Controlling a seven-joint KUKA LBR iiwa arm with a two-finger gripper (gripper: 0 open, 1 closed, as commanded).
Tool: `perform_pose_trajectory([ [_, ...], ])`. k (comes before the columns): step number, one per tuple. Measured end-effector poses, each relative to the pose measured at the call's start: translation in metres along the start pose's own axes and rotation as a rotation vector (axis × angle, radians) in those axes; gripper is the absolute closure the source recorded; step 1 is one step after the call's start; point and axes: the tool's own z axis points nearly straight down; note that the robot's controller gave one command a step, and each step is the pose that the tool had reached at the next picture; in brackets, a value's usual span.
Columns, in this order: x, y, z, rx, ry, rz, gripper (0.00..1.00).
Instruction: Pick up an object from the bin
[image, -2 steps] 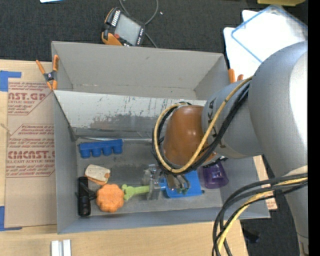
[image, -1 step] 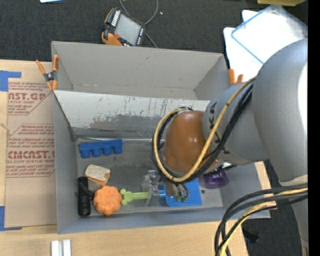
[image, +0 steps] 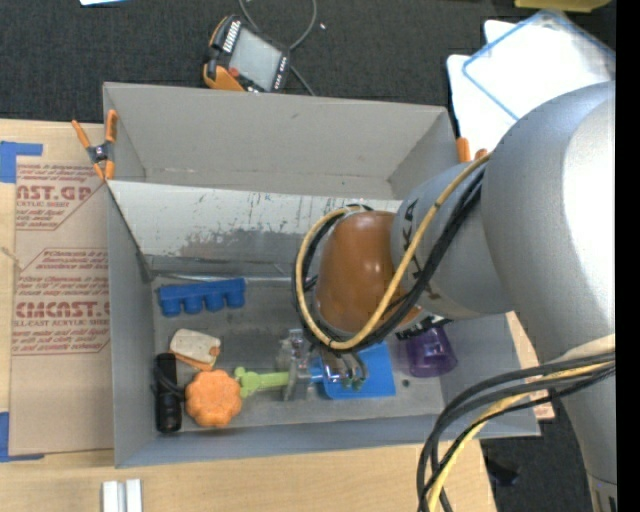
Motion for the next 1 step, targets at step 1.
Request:
perform_pose_trajectory([
  [1,0.0222,-0.0008,-0.0096,-0.002,0.002,0.037,1.0],
])
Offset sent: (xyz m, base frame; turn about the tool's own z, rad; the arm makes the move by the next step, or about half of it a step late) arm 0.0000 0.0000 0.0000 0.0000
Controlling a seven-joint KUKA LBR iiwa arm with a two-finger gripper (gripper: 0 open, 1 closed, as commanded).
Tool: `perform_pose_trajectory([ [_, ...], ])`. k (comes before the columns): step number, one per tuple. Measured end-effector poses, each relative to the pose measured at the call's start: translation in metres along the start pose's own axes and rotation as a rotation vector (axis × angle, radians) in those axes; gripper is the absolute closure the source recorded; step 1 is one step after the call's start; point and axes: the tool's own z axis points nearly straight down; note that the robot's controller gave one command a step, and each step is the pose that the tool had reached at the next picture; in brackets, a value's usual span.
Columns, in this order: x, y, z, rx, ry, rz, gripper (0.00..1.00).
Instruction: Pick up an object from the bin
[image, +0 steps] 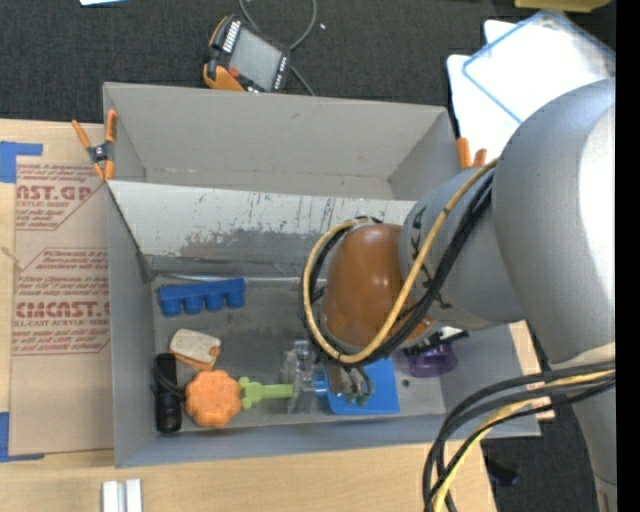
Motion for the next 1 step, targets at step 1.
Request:
perform_pose_trajectory([
  [1,0.0,0.0,0.0,0.0,0.0,0.0,1.0],
])
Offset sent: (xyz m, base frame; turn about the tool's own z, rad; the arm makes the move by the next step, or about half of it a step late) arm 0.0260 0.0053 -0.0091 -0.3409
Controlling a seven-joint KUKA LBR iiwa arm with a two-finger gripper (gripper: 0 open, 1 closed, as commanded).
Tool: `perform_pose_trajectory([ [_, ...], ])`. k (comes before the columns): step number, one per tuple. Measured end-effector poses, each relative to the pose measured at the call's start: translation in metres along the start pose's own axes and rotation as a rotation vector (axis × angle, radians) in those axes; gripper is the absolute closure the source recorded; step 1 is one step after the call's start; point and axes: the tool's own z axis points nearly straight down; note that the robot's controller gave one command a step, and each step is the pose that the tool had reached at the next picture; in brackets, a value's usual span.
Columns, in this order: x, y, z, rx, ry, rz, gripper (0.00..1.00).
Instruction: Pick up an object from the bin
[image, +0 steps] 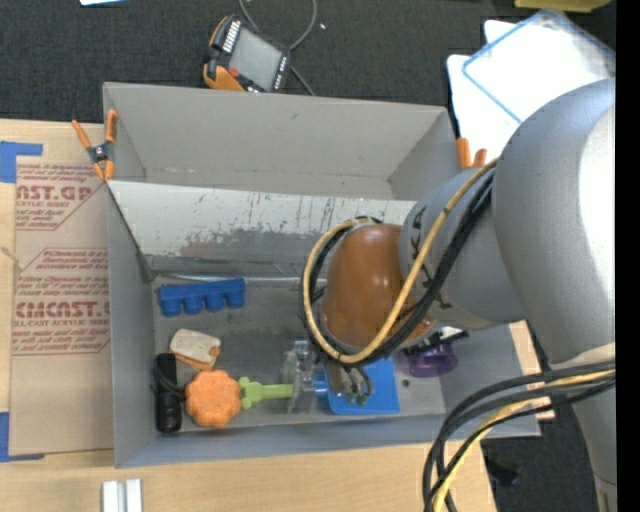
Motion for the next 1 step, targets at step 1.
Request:
perform_pose_trajectory([
  [1,-0.0262,0.0061,0.0093,-0.001,-0.001,-0.34,1.0],
])
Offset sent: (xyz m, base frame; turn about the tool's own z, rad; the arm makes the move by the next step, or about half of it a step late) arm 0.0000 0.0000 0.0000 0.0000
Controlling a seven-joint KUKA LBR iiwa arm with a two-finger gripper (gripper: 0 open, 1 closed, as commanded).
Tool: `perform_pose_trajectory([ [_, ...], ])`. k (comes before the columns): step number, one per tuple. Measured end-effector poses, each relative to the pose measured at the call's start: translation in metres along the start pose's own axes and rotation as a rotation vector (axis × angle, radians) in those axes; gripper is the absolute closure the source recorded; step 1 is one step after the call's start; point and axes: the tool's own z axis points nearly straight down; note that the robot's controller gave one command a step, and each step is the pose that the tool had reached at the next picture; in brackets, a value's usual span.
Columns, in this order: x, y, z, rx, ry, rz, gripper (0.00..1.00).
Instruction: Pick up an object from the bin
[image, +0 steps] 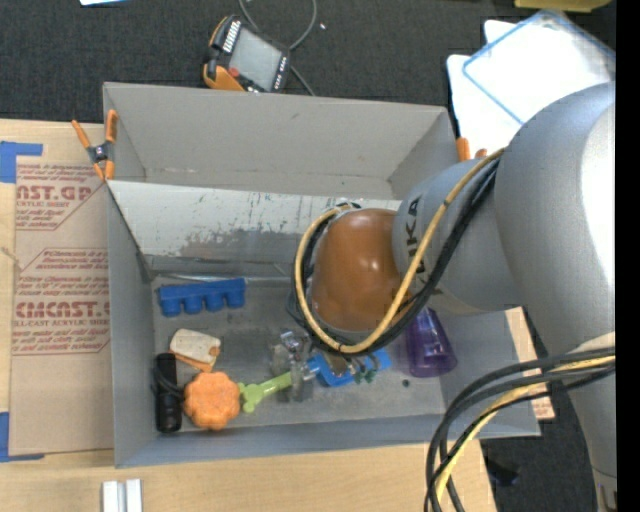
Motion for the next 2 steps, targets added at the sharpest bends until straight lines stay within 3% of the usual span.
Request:
perform_pose_trajectory([
  [2,0.004,0.0024,0.0001,-0.001,-0.002,0.006,1.0],
])
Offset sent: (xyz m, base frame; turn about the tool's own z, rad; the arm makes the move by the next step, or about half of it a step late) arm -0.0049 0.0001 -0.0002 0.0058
